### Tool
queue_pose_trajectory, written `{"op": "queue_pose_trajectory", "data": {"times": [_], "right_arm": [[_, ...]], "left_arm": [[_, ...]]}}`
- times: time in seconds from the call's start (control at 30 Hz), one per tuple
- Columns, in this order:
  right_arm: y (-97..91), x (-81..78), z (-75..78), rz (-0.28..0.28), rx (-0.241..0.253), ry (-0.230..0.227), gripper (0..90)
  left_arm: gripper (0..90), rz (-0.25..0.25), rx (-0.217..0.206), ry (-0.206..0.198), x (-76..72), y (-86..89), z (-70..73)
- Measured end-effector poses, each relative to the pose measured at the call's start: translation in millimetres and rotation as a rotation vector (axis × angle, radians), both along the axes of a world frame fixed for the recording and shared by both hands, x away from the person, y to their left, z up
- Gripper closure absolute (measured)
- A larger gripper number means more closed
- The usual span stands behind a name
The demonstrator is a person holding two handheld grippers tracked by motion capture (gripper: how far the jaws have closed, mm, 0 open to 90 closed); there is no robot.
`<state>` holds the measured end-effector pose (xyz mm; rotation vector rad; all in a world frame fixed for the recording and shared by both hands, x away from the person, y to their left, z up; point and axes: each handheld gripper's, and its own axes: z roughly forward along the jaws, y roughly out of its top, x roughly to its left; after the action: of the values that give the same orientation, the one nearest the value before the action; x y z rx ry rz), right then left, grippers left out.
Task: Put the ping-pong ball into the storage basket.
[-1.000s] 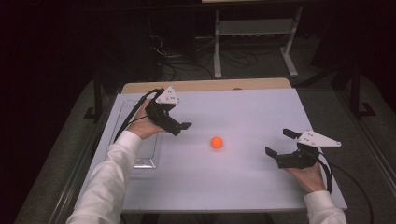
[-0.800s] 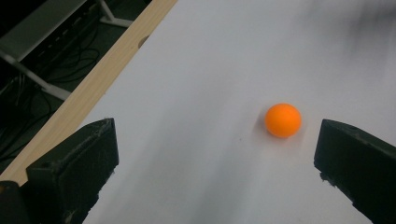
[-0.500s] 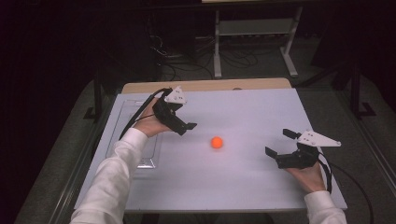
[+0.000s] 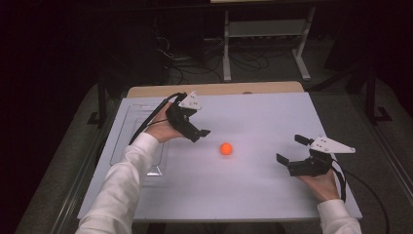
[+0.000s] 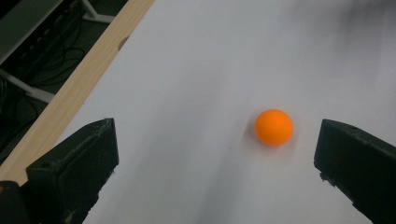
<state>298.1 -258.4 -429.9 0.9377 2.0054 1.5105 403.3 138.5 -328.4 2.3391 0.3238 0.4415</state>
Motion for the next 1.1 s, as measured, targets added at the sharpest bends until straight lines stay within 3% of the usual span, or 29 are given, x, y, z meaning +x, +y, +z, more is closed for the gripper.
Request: {"op": "queue_pose_trajectory", "data": {"times": [1.1], "right_arm": [[-0.6, -0.1, -0.3, 0.004, -0.005, 0.007, 0.0]], "left_arm": [[0.0, -0.066, 0.068, 0.033, 6.6, -31.1, -18.4]]}}
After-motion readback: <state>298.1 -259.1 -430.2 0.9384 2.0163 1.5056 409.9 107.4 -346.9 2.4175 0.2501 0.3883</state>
